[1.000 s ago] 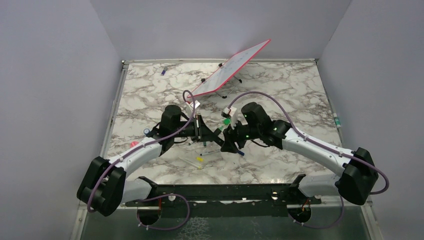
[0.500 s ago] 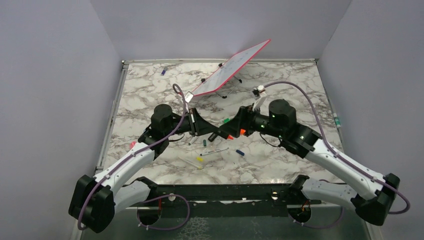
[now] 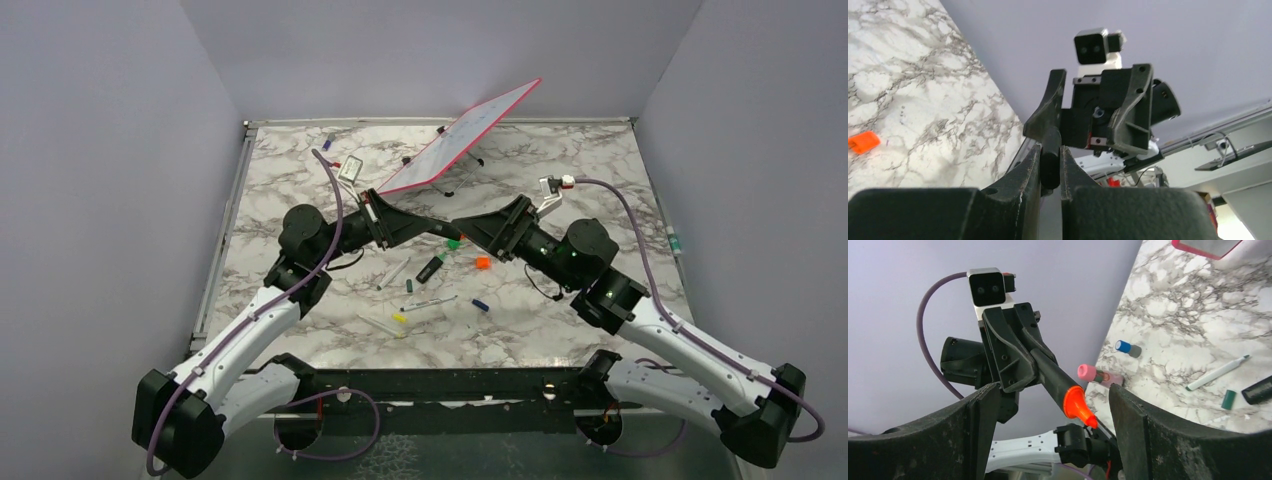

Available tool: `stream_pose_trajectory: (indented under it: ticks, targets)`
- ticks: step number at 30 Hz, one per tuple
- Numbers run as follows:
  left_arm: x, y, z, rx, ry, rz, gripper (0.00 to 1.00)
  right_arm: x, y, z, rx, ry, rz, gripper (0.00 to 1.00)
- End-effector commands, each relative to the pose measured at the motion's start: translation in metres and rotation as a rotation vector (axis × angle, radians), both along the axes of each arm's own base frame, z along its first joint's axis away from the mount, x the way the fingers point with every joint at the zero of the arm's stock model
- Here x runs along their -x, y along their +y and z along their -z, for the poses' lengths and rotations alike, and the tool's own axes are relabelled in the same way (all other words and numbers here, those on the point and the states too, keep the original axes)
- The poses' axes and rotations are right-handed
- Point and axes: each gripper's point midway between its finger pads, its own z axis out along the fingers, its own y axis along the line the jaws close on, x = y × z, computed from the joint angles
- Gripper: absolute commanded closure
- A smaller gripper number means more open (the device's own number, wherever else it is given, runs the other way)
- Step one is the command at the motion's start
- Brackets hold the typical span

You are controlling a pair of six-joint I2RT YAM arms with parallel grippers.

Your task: Insert the pens into the pen caps

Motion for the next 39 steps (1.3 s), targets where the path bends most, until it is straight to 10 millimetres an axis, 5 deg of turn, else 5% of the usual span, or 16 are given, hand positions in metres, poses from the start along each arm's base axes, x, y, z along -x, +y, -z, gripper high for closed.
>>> stream_pose_trajectory:
  ticks: [1, 11, 17, 28, 34, 39]
  targets:
    - [-0.001, 0.008, -0.044, 0.127, -0.031, -0.057, 1.00, 0.009, 0.010, -0.021, -0.171, -0.007, -0.073, 0.16]
    - [0.003, 0.012, -0.038, 0.178, 0.032, -0.057, 1.00, 0.018, 0.011, -0.043, -0.336, -0.111, -0.129, 0.50]
    - [0.007, 0.014, -0.032, 0.189, 0.053, -0.050, 1.00, 0.015, 0.010, -0.042, -0.356, -0.104, -0.115, 0.55]
    - [0.010, 0.013, -0.026, 0.176, 0.038, -0.038, 0.99, 0.018, 0.010, -0.043, -0.350, -0.144, -0.128, 0.80]
    - [0.013, 0.018, -0.026, 0.021, -0.160, -0.022, 0.41, 0.023, 0.008, -0.031, -0.165, -0.207, -0.121, 0.82]
    - [-0.002, 0.027, -0.003, -0.278, -0.257, -0.036, 0.23, 0.035, 0.001, -0.018, 0.049, -0.294, -0.161, 0.82]
